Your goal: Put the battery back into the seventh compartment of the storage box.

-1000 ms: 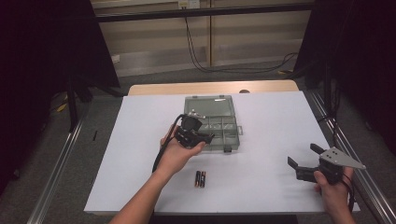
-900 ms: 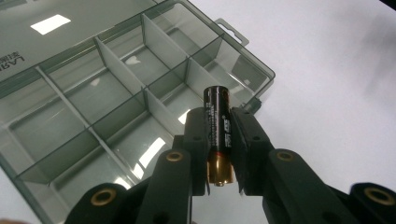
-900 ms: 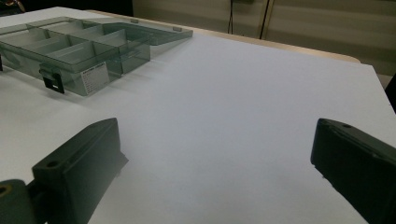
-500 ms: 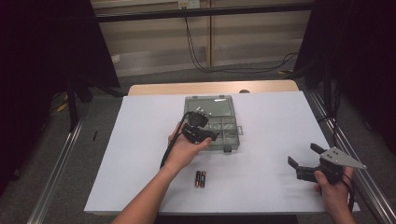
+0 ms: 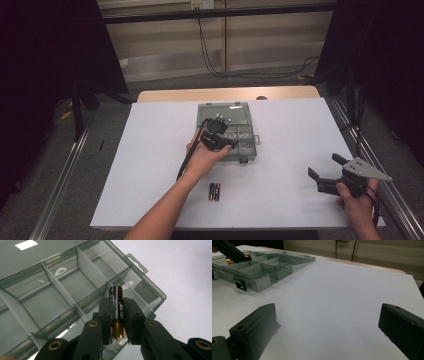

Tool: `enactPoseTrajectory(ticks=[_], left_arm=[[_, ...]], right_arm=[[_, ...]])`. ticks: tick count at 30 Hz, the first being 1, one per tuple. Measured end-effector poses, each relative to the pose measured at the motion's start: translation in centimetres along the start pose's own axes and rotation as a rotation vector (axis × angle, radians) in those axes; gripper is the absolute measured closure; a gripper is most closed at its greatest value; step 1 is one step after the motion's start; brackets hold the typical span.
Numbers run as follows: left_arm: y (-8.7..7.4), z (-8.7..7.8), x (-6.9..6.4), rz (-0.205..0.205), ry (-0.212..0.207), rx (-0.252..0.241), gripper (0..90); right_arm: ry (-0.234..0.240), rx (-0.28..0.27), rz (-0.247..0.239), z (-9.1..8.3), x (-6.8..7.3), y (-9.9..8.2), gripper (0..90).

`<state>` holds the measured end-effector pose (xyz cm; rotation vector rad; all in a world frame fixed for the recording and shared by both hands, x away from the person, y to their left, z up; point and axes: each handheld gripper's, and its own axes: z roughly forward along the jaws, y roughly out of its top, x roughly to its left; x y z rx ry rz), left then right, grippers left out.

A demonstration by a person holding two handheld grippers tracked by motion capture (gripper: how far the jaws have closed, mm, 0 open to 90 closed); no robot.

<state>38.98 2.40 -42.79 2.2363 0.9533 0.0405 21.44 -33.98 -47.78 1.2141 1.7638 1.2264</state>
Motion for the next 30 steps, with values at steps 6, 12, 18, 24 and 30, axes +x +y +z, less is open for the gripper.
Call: enactPoseTrajectory(ticks=[6, 12, 18, 24, 30], left_arm=[[0.0, -0.2, 0.1, -0.003, -0.007, -0.025, 62.1], [0.0, -1.2, 0.0, -0.036, -0.046, -0.059, 36.2], [-0.2, -2.2, -0.2, -0.025, -0.069, -0.062, 7.9], [-0.9, -3.7, -0.4, -0.012, -0.087, -0.079, 0.0], [-1.8, -4.8, -0.8, 0.010, -0.053, -0.081, 0.0]], right_arm=[[-0.001, 0.000, 0.000, 0.0, 0.0, 0.0, 1.2], [-0.002, -0.001, 0.001, 0.0, 0.0, 0.0, 1.2], [-0.003, -0.002, 0.000, 0.0, 0.0, 0.0, 1.2], [-0.003, -0.003, -0.003, 0.0, 0.0, 0.0, 1.2], [-0.002, -0.002, 0.000, 0.0, 0.0, 0.0, 1.2]])
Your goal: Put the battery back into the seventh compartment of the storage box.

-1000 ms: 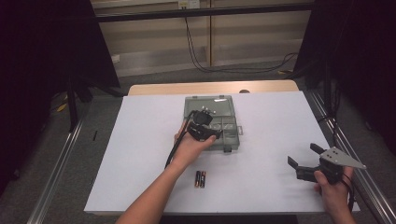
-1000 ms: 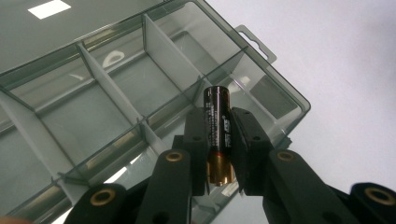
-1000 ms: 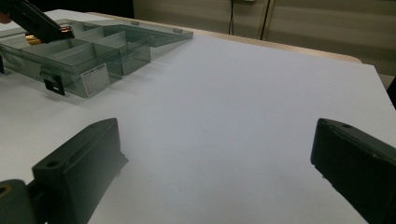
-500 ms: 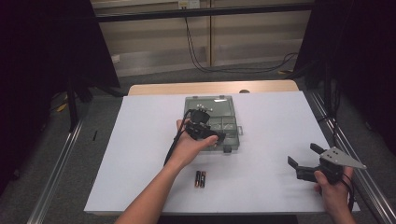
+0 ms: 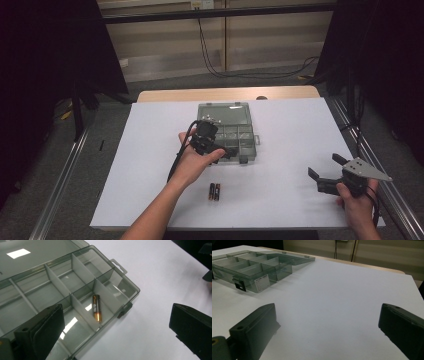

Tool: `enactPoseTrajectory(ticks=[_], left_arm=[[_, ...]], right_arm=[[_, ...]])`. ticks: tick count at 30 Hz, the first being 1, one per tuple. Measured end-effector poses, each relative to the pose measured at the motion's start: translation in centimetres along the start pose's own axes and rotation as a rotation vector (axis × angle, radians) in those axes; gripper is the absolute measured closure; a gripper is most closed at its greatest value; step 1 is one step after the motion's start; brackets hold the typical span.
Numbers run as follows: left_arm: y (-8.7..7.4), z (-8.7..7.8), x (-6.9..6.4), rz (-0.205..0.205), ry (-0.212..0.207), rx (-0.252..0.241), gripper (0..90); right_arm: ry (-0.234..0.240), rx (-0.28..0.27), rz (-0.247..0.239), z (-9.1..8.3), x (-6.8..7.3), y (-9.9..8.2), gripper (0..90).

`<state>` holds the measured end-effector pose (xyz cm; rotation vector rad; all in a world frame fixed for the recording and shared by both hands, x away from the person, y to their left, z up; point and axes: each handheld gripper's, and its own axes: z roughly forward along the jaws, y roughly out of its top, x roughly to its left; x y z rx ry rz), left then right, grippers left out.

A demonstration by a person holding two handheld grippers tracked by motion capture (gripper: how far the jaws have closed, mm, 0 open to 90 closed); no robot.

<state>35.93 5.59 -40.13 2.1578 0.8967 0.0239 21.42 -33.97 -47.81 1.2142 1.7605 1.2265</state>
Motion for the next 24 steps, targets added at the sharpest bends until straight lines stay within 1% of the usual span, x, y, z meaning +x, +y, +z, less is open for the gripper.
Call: enactPoseTrajectory(ticks=[1, 2, 4, 8, 9, 10, 12, 13, 14, 16, 17, 18, 20, 21, 22, 24], left_arm=[[-0.1, -0.2, 0.0, 0.002, -0.013, 0.007, 0.0], [-0.4, -0.4, -0.1, -0.001, -0.014, 0.004, 0.0], [-0.7, -0.7, -0.2, 0.009, -0.002, 0.004, 0.0], [-1.4, -1.2, -0.5, 0.012, 0.006, -0.001, 1.1], [-1.5, -1.4, -0.5, 0.010, -0.005, 0.004, 1.3], [-1.7, -1.5, -0.6, 0.013, 0.006, 0.001, 1.5], [-2.0, -1.8, -0.7, 0.008, 0.010, -0.009, 1.8], [-2.1, -2.0, -0.6, 0.019, 0.008, 0.002, 2.1], [-2.3, -2.1, -0.7, 0.010, 0.014, -0.008, 2.2], [-2.5, -2.4, -0.6, 0.012, 0.010, -0.005, 2.6], [-2.7, -2.5, -0.7, 0.002, 0.011, -0.015, 2.7], [-2.8, -2.7, -0.7, 0.007, 0.017, -0.012, 3.0], [-3.1, -2.9, -0.8, 0.000, 0.020, -0.014, 3.8], [-3.2, -3.0, -0.8, 0.009, 0.024, -0.009, 4.3], [-3.4, -3.1, -0.8, 0.007, 0.016, -0.006, 4.6], [-3.8, -3.2, -0.9, 0.000, 0.020, -0.011, 5.0]], right_arm=[[-0.001, 0.000, 0.000, 0.0, 0.0, 0.0, 1.2], [-0.002, 0.000, 0.000, 0.0, 0.0, 0.0, 1.2], [-0.003, 0.000, 0.000, 0.0, 0.0, 0.0, 1.2], [-0.003, 0.002, -0.001, 0.0, 0.0, 0.0, 1.2], [-0.005, 0.000, -0.004, 0.0, 0.0, 0.0, 1.2], [-0.005, 0.000, -0.004, 0.0, 0.0, 0.0, 1.2], [-0.006, 0.000, -0.004, 0.0, 0.0, 0.0, 1.2], [-0.007, -0.001, -0.005, 0.0, 0.0, 0.0, 1.1], [-0.007, -0.001, -0.007, 0.0, 0.0, 0.0, 1.2], [-0.008, -0.001, -0.006, 0.0, 0.0, 0.0, 1.2], [-0.008, -0.002, -0.007, 0.0, 0.0, 0.0, 1.2], [-0.008, -0.001, -0.007, 0.0, 0.0, 0.0, 1.2], [-0.008, -0.001, -0.009, 0.0, 0.0, 0.0, 1.2], [-0.008, -0.001, -0.010, 0.0, 0.0, 0.0, 1.2], [-0.006, -0.001, -0.010, 0.0, 0.1, 0.0, 1.2], [-0.005, -0.003, -0.011, 0.0, 0.1, 0.0, 1.1]])
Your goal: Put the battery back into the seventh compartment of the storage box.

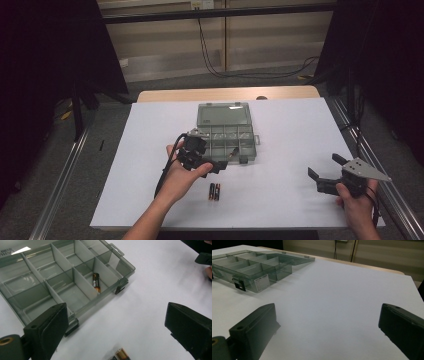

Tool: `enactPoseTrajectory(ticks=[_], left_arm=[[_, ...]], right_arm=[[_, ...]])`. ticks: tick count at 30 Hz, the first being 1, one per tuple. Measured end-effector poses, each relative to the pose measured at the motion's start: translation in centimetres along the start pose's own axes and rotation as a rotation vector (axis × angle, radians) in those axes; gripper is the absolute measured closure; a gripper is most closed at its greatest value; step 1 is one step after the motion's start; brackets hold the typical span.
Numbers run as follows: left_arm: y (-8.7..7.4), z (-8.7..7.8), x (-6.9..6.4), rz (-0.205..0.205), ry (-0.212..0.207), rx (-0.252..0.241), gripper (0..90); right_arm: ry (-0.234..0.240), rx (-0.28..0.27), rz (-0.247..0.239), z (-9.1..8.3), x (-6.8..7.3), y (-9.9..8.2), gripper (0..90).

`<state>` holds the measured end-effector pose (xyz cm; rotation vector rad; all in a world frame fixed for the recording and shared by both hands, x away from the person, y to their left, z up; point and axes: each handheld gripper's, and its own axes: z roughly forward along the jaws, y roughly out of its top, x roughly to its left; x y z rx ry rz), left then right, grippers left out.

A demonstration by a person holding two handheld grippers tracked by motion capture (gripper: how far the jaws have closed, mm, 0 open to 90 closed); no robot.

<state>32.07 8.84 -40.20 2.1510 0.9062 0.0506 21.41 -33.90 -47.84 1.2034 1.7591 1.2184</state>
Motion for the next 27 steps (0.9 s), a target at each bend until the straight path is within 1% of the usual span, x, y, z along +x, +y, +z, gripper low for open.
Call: enactPoseTrajectory(ticks=[6, 8, 11, 12, 14, 15, 16, 17, 20, 22, 25, 27], left_arm=[[-0.9, -0.6, -0.1, 0.001, 0.000, 0.006, 6.3], [-1.2, -0.8, -0.3, 0.000, 0.012, -0.001, 6.8], [-1.5, -1.0, -0.4, 0.003, 0.015, 0.005, 8.0], [-1.7, -1.1, -0.4, 0.003, 0.022, 0.007, 8.5], [-2.0, -1.1, -0.4, 0.000, 0.008, 0.012, 9.8], [-2.1, -1.1, -0.4, 0.003, 0.008, 0.016, 10.6], [-2.3, -1.1, -0.5, -0.005, 0.012, 0.012, 11.1], [-2.4, -1.1, -0.5, 0.002, 0.015, 0.016, 11.5], [-2.8, -1.2, -0.6, -0.001, 0.023, 0.020, 12.1], [-3.0, -1.2, -0.7, 0.008, 0.021, 0.027, 12.3], [-3.2, -1.3, -0.7, 0.008, 0.014, 0.027, 13.2], [-3.3, -1.3, -0.8, 0.009, 0.029, 0.029, 13.5]], right_arm=[[0.001, -0.006, 0.001, -0.1, 0.1, 0.0, 1.0], [0.001, -0.007, -0.001, -0.1, 0.1, 0.0, 1.0], [-0.002, -0.008, -0.003, -0.1, 0.1, 0.0, 1.0], [-0.002, -0.008, -0.004, -0.1, 0.1, 0.0, 1.0], [-0.003, -0.007, -0.004, -0.1, 0.1, 0.0, 1.0], [-0.004, -0.007, -0.004, -0.1, 0.1, 0.0, 1.0], [-0.004, -0.007, -0.005, -0.1, 0.1, 0.0, 1.0], [-0.003, -0.007, -0.004, -0.1, 0.1, 0.0, 1.0], [-0.003, -0.005, -0.006, 0.0, 0.1, 0.0, 1.0], [-0.003, -0.005, -0.005, 0.0, 0.1, 0.0, 1.0], [-0.004, -0.004, -0.004, 0.0, 0.1, 0.0, 1.0], [-0.004, -0.003, -0.005, 0.0, 0.1, 0.0, 1.0]])
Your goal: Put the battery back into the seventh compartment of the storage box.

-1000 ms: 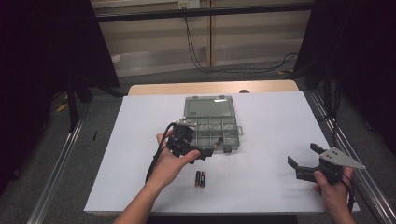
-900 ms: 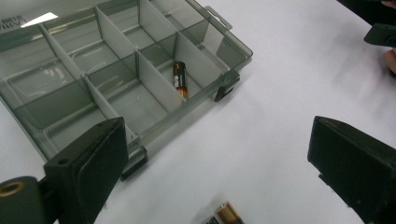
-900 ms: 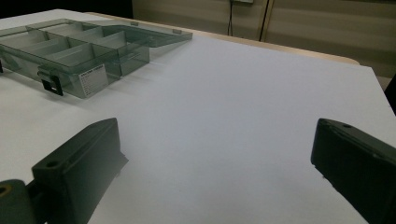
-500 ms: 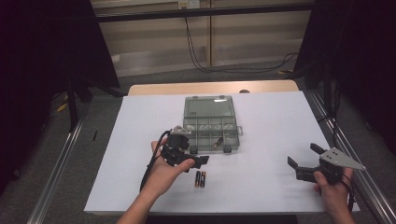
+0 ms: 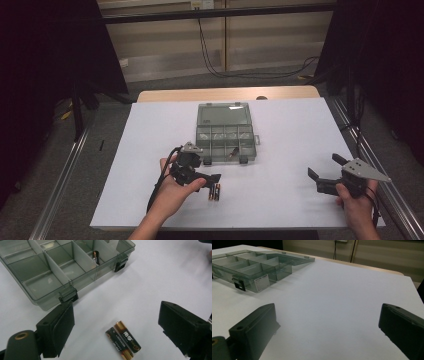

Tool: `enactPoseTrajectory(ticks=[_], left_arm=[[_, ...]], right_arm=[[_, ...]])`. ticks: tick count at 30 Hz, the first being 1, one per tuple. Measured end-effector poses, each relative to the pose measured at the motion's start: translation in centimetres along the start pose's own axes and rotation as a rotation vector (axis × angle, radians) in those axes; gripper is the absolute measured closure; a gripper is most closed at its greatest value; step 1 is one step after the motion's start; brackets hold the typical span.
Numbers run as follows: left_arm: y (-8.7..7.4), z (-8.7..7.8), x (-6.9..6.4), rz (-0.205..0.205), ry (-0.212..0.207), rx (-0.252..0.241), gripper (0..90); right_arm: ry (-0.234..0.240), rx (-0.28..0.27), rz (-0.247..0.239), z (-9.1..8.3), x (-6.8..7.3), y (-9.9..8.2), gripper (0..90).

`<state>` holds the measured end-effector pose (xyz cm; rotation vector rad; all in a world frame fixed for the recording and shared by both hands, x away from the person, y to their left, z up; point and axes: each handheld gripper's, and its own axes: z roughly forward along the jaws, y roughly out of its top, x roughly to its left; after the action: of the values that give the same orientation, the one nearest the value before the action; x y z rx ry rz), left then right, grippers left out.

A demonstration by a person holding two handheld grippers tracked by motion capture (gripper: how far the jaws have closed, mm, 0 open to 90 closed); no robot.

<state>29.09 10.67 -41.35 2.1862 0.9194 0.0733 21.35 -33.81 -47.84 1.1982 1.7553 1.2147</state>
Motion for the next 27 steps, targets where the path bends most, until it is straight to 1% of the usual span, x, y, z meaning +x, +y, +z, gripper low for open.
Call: enactPoseTrajectory(ticks=[1, 2, 3, 5, 6, 7, 8, 9, 10, 12, 14, 15, 16, 17, 18, 19, 21, 22, 23, 24, 26, 27], left_arm=[[-0.1, 0.0, 0.0, 0.004, -0.006, 0.001, 13.6], [-0.2, 0.0, 0.0, -0.004, -0.008, -0.004, 13.6], [-0.2, 0.0, 0.0, -0.002, -0.004, 0.003, 13.6], [-0.4, 0.0, 0.1, -0.004, -0.013, 0.003, 13.6], [-0.5, 0.1, 0.0, -0.008, -0.013, 0.000, 13.7], [-0.7, 0.1, 0.0, -0.009, -0.004, 0.002, 13.7], [-0.7, 0.2, 0.0, -0.009, -0.012, 0.003, 13.8], [-0.8, 0.1, 0.0, -0.007, -0.014, 0.011, 13.9], [-0.9, 0.2, -0.1, -0.011, -0.013, 0.010, 14.2], [-1.1, 0.1, -0.1, -0.002, -0.013, 0.014, 15.1], [-1.2, 0.1, -0.1, -0.012, -0.012, 0.006, 16.0], [-1.3, 0.0, 0.0, -0.005, -0.015, 0.010, 16.7], [-1.4, 0.1, 0.0, -0.010, -0.009, 0.007, 17.4], [-1.6, 0.1, 0.0, -0.013, -0.016, 0.002, 18.1], [-1.6, 0.0, 0.0, -0.008, -0.017, 0.019, 18.8], [-1.8, 0.1, -0.1, -0.015, -0.014, 0.004, 19.4], [-2.1, 0.1, 0.0, -0.012, -0.021, 0.009, 20.3], [-2.2, 0.1, 0.0, -0.014, -0.012, 0.011, 20.8], [-2.3, 0.1, 0.0, -0.014, -0.021, 0.011, 21.6], [-2.4, 0.1, 0.0, -0.019, -0.016, 0.014, 22.2], [-2.5, 0.1, 0.0, -0.015, -0.018, 0.022, 23.8], [-2.7, 0.1, 0.1, -0.021, -0.019, 0.022, 24.6]], right_arm=[[-0.001, 0.001, 0.000, 0.0, 0.0, 0.0, 1.0], [-0.001, 0.001, 0.000, 0.0, 0.0, 0.0, 1.0], [-0.001, 0.001, 0.000, 0.0, 0.0, 0.0, 1.0], [0.000, 0.002, 0.002, 0.0, 0.0, 0.0, 1.0], [0.001, 0.001, 0.001, 0.0, 0.0, 0.0, 1.0], [0.001, 0.000, 0.001, 0.0, 0.0, 0.0, 1.0], [0.001, 0.000, 0.002, 0.0, 0.0, 0.0, 1.0], [0.001, 0.000, 0.002, 0.0, 0.0, 0.0, 1.0], [0.001, 0.000, 0.001, 0.0, 0.0, 0.0, 1.0], [0.002, 0.000, 0.001, 0.0, 0.0, 0.0, 1.0], [0.001, 0.001, 0.001, 0.0, 0.0, 0.0, 1.0], [0.001, 0.000, 0.001, 0.0, 0.0, 0.0, 1.0], [0.001, 0.001, 0.001, 0.0, 0.0, 0.0, 1.0], [0.001, 0.001, 0.001, 0.0, 0.0, 0.0, 1.0], [0.000, 0.002, 0.000, 0.0, 0.0, 0.0, 1.0], [-0.002, 0.001, 0.000, 0.0, 0.0, 0.0, 1.0], [-0.003, 0.002, 0.001, 0.0, 0.1, 0.0, 1.0], [-0.003, 0.003, 0.001, 0.0, 0.1, 0.0, 1.0], [-0.003, 0.002, -0.001, 0.1, 0.1, 0.0, 1.0], [-0.002, 0.004, -0.002, 0.1, 0.1, 0.0, 1.0], [-0.002, 0.004, -0.005, 0.1, 0.1, 0.0, 1.0], [-0.001, 0.005, -0.005, 0.1, 0.1, 0.0, 1.0]])
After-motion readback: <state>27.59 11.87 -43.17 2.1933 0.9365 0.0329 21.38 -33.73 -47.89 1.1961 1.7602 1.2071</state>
